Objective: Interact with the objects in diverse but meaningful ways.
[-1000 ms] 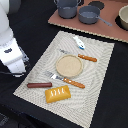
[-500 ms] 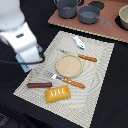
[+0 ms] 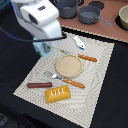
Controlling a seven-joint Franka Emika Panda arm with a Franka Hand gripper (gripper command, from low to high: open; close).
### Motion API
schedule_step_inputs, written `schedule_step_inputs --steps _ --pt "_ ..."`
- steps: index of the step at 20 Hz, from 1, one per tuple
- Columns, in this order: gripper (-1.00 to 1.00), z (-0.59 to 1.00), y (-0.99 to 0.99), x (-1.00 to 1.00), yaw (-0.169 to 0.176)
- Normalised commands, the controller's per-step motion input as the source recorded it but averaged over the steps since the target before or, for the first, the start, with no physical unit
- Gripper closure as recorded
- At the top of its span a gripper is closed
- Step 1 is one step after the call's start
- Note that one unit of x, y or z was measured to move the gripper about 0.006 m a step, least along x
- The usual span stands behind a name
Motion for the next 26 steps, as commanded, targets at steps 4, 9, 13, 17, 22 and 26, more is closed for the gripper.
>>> schedule_step_inputs --steps 4,9,13,17,22,26 --pt "1.00 0.23 0.76 0.66 0.000" --pt "1.00 0.16 0.80 0.61 0.000" --pt "1.00 0.11 0.81 0.54 0.000" --pt "1.00 0.01 0.67 0.32 -0.061" --pt "1.00 -0.08 0.45 0.09 -0.123" --pt "1.00 -0.23 0.34 -0.13 -0.032"
